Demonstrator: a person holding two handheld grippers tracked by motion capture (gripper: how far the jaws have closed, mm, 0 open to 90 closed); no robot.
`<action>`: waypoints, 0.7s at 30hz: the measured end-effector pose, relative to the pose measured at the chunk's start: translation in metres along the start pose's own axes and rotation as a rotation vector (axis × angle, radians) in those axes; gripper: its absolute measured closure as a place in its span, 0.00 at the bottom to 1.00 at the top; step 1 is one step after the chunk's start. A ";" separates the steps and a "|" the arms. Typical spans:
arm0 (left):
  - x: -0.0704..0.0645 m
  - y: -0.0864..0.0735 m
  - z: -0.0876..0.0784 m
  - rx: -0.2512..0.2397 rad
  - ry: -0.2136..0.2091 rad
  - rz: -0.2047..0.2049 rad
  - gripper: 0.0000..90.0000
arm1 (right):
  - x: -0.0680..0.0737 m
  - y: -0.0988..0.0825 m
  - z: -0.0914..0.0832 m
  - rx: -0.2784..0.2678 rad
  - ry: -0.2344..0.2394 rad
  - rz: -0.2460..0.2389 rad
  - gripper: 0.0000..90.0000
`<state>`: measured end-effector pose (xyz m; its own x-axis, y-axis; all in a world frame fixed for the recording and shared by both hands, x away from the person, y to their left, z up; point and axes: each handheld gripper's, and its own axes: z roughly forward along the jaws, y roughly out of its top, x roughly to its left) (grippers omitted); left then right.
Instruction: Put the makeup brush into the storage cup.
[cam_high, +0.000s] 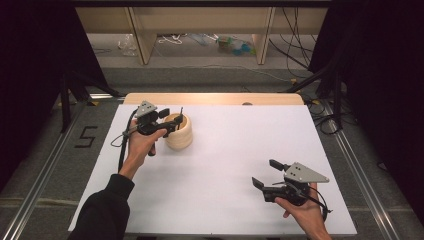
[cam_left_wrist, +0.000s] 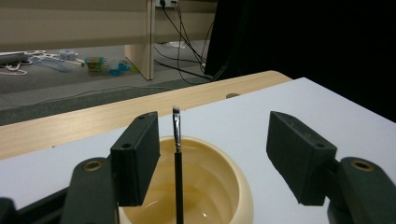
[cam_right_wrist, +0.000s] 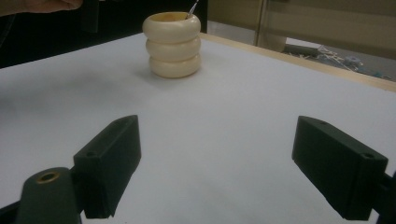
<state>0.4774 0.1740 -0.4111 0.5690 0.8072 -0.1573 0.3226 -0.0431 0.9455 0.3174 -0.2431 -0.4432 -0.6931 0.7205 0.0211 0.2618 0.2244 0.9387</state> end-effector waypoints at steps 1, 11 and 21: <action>-0.001 0.000 -0.001 0.001 -0.002 0.003 0.38 | 0.000 0.000 0.000 0.001 0.007 0.005 0.18; -0.005 -0.002 -0.009 -0.003 -0.012 0.010 0.33 | 0.000 0.001 -0.002 -0.010 -0.001 0.000 0.18; -0.009 -0.003 -0.014 0.013 -0.016 0.043 0.27 | 0.001 0.001 -0.002 -0.008 0.001 -0.002 0.18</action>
<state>0.4602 0.1751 -0.4082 0.5947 0.7947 -0.1215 0.3072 -0.0850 0.9478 0.3157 -0.2440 -0.4413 -0.6942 0.7195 0.0194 0.2551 0.2208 0.9414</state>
